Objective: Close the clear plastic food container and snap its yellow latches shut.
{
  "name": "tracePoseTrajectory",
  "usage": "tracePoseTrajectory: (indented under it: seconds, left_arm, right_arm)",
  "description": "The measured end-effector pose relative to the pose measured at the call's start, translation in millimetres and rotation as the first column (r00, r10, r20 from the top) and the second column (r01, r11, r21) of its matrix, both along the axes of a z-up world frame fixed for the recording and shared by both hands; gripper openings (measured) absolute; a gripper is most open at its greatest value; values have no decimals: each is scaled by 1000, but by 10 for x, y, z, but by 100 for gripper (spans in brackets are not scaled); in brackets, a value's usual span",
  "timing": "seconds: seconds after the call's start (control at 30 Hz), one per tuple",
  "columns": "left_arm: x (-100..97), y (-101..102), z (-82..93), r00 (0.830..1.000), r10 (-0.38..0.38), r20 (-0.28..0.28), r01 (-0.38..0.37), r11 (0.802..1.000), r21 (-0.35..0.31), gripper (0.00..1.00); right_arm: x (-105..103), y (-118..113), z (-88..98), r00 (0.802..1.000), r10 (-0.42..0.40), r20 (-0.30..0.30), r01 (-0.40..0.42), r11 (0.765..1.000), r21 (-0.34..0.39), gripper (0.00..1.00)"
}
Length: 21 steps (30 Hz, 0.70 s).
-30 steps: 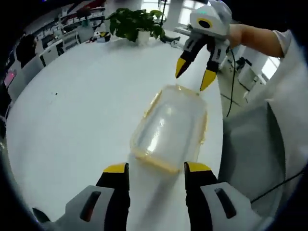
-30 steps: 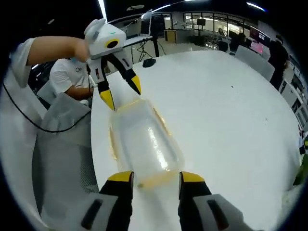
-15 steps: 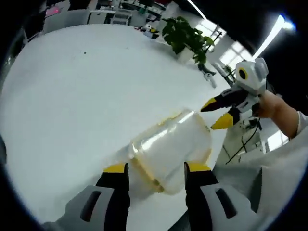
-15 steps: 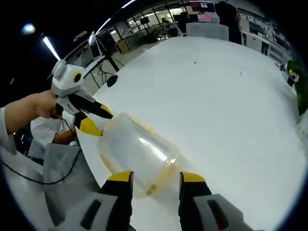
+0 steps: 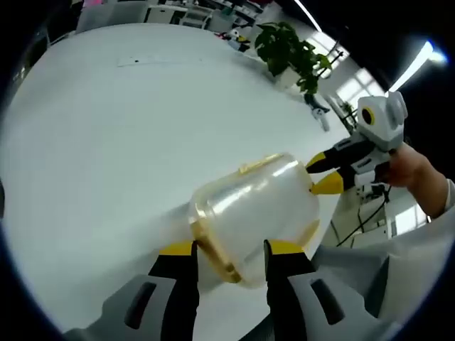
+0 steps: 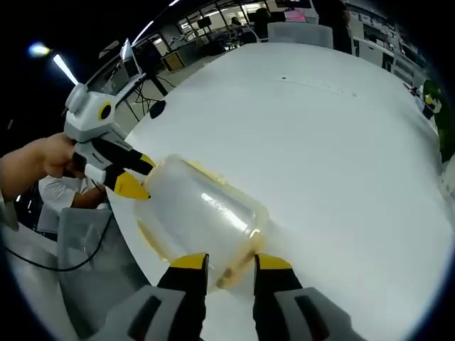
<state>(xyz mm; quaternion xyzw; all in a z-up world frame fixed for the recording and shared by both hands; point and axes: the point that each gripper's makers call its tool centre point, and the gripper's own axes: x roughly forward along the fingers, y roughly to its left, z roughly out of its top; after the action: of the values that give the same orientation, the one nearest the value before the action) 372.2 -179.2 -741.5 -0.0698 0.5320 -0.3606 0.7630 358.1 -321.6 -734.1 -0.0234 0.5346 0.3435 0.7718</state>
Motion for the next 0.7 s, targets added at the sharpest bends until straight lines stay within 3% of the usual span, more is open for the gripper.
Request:
tracePoseTrajectory:
  seconds: [0.1,0.17,0.3,0.47,0.5,0.57,0.7]
  left_arm:
    - [27,11,-11,998,47,-32,-48,999,-13,32]
    - [8,-5,0,1000,14,-10,-14,1000,2,32]
    - [2,-10,-1,1000,26,-10,-26,1000,-1,31]
    - [12,-34,-5,998,55,-22,-56,998,-14,28]
    - [23,-2,2,997,77,-21,-77,997,7,29]
    - [21,-59,14,998,54,-23,-54,998,-19,29]
    - [28,-52,-30,998,56,-27,-57,998,-20,30]
  right_arm:
    - [0,5,-5,1000,0,-1,0,1000,-6,22]
    - [-11,17,-1,1000,15,3,-15,1000,-19,22]
    - [-22,38,-1,1000,30,8,-30,998,-49,20]
    - [-26,44,-21,1000,18,5,-18,999,-34,19]
    - [15,48,-17,998,60,34,-58,997,-43,19]
    - [9,28,-21,999,38,0,-38,999,-37,19]
    - [-4,25,-21,999,54,10,-53,997,-49,19]
